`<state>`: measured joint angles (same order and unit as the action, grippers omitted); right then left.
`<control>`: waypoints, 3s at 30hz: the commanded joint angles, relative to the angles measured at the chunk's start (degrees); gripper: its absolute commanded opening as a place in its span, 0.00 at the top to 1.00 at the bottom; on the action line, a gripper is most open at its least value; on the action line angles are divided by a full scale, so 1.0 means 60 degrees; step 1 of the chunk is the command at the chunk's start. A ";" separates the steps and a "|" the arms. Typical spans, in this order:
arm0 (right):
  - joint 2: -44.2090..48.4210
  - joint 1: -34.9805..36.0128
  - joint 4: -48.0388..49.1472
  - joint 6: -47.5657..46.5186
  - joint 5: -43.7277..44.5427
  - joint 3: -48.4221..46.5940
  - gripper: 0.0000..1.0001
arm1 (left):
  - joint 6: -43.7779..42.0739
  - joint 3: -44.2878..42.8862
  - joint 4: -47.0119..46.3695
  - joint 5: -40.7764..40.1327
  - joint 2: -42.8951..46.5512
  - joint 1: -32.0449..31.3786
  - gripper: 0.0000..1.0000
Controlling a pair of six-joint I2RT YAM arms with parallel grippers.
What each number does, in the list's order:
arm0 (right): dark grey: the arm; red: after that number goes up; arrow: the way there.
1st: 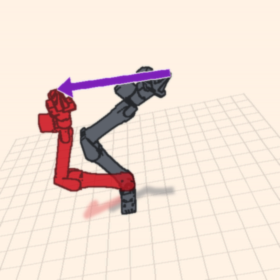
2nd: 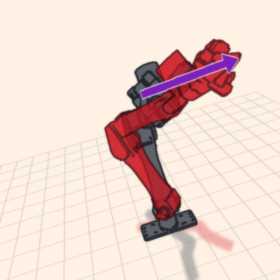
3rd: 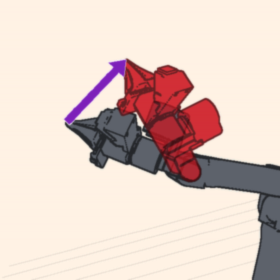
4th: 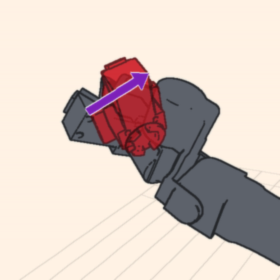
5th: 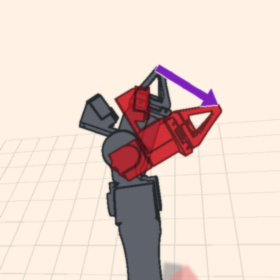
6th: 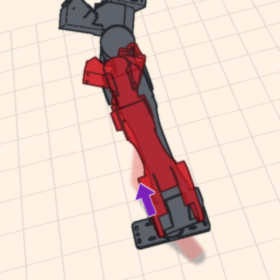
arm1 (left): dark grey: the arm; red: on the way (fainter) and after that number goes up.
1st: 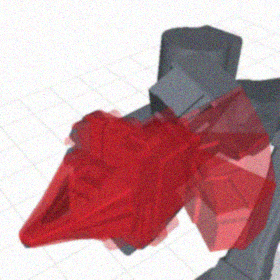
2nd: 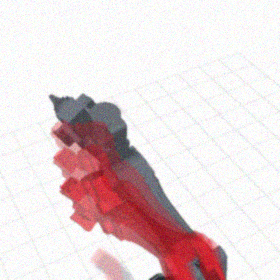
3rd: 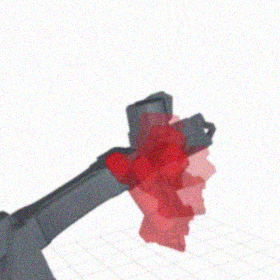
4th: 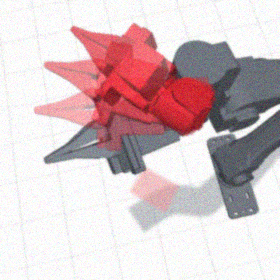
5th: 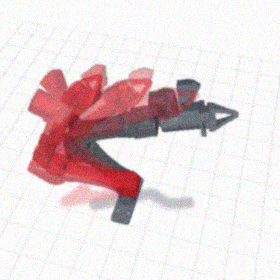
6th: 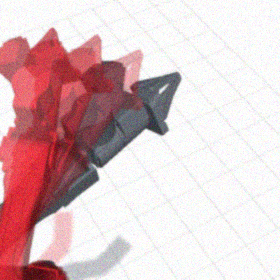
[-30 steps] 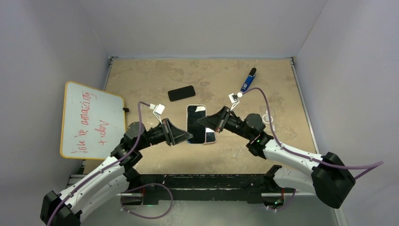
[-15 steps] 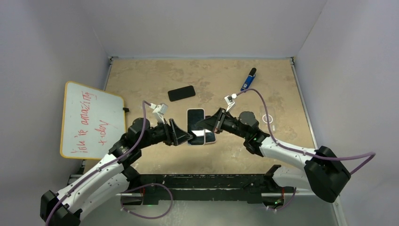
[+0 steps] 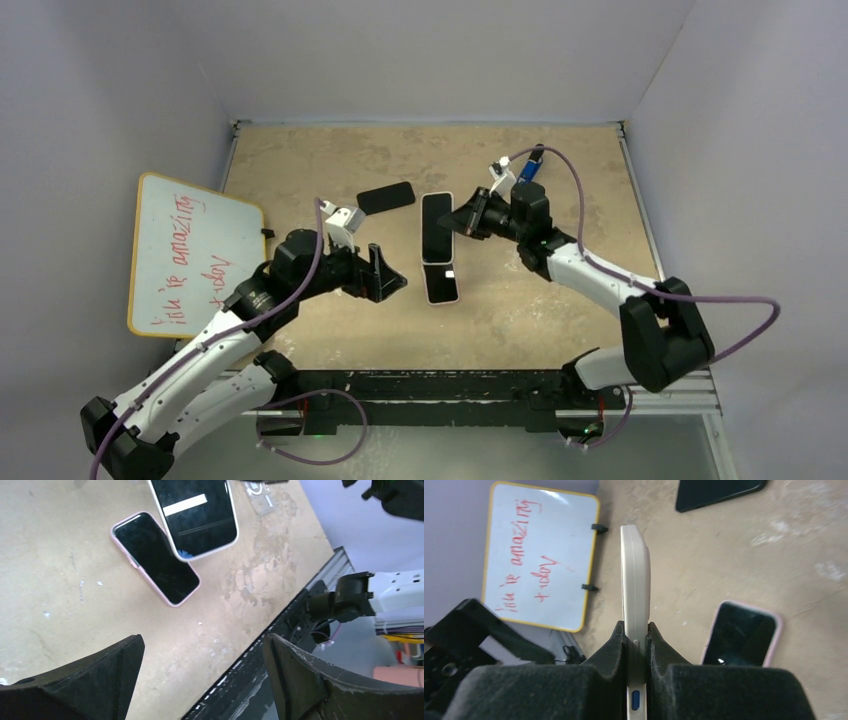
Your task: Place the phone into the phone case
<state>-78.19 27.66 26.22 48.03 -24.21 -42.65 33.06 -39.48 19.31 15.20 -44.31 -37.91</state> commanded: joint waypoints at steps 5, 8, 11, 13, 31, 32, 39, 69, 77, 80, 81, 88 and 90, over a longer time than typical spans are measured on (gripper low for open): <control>-0.2719 -0.1280 -0.1636 -0.2712 -0.1111 -0.2730 1.00 | -0.1913 -0.0400 0.0854 -0.1203 -0.0241 0.0005 0.07; -0.3943 -0.1541 -0.2480 -0.3332 -0.1272 -0.3952 1.00 | -0.1986 -0.0414 0.0822 -0.1008 -0.0282 0.0005 0.07; -0.4960 -0.1724 -0.2770 -0.3532 -0.1611 -0.4804 1.00 | -0.2034 -0.0477 0.0990 -0.1116 -0.0240 0.0005 0.07; -0.5543 -0.1839 -0.2917 -0.3537 -0.1709 -0.5290 1.00 | -0.2040 -0.0461 0.1007 -0.1143 -0.0092 -0.0003 0.06; -0.7475 -0.2369 -0.3809 -0.3597 -0.1019 -0.6706 0.80 | -0.2027 -0.0421 0.1044 -0.1414 0.0404 -0.0001 0.04; -0.7439 -0.2369 -0.3919 -0.3609 -0.0878 -0.6754 0.78 | -0.2024 -0.0414 0.1044 -0.1454 0.0423 0.0001 0.04; -0.6787 -0.2396 -0.4997 -0.3430 0.0074 -0.6816 0.51 | -0.1980 -0.0407 0.1076 -0.1574 0.0465 -0.0005 0.04; -0.6833 -0.1109 -0.4294 -0.3486 0.0764 -0.4307 1.00 | -0.1910 -0.0436 0.1216 -0.2049 0.0606 -0.0004 0.04; -0.4868 -0.1118 -0.4564 -0.3291 0.0753 -0.4192 0.99 | -0.1855 -0.0432 0.1276 -0.2256 0.0535 0.0004 0.04; -0.4142 -0.1131 -0.4916 -0.3297 0.1430 -0.4204 0.89 | -0.1822 -0.0429 0.1301 -0.2284 0.0552 0.0001 0.04; -0.3948 -0.1145 -0.5097 -0.3335 0.1742 -0.4187 0.86 | -0.1819 -0.0422 0.1302 -0.2307 0.0579 0.0001 0.04; -0.2523 -0.1386 -0.5720 -0.4587 0.5344 -0.3291 0.73 | -0.1774 -0.0391 0.1307 -0.2398 0.0652 0.0004 0.04; -0.2306 -0.1563 -0.5893 -0.4852 0.6155 -0.3107 0.66 | -0.1774 -0.0406 0.1308 -0.2415 0.0639 -0.0003 0.04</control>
<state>-94.91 19.92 -4.69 24.36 -2.66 -64.01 21.91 -40.34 27.99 1.69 -40.95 -37.91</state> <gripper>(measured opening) 0.285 0.958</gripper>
